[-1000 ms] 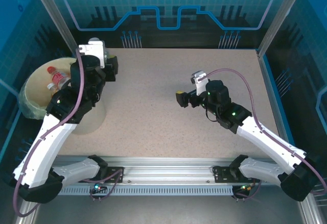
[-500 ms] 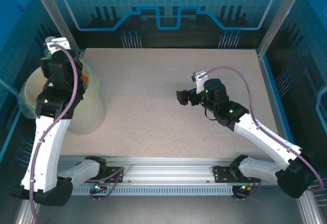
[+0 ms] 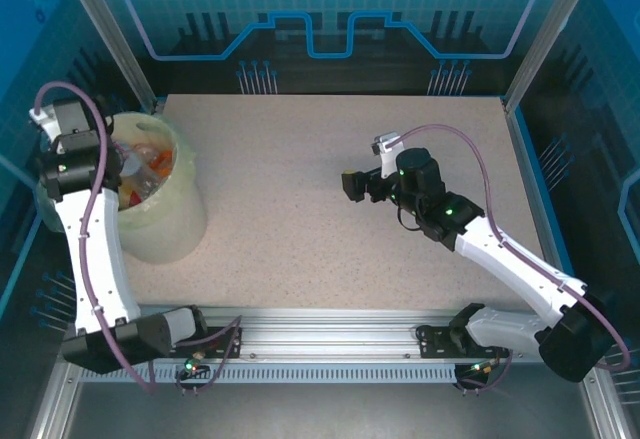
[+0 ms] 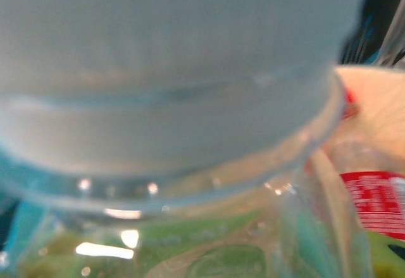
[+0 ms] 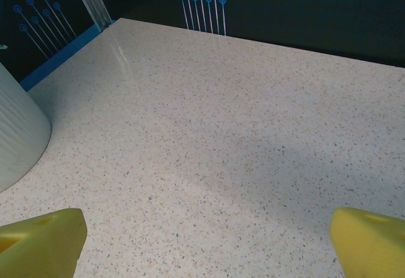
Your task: Put the plastic bottles in the bin
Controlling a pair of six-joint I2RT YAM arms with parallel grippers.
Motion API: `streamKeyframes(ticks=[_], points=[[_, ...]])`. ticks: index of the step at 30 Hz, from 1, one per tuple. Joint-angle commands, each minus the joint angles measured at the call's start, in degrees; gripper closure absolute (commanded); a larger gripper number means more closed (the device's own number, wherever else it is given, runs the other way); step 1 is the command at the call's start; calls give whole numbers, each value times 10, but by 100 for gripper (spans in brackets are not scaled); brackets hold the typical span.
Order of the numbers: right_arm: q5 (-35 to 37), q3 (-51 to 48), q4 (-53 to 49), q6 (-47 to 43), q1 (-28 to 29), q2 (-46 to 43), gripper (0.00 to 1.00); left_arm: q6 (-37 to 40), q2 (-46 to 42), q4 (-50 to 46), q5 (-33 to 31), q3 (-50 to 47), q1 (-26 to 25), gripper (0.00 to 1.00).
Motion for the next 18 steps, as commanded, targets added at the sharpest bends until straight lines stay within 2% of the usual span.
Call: streamKeyframes(ticks=[1,3,5,9,14,18], points=[[-11,22,-7,0,-9,6,0,-59,8,-52,75,6,41,40],[-12,23,-9,1,-9,6,0,-64,22,-59,95,13,55,31],[-10,22,-10,2,-9,4,0,-68,33,-67,97,25,56,17],[-7,18,-11,6,-9,-2,0,-71,28,-66,102,45,56,2],[5,13,-10,9,-9,-9,0,-71,15,-67,135,76,55,1],[23,12,-7,17,-9,-13,0,-68,-8,-50,208,83,51,1]])
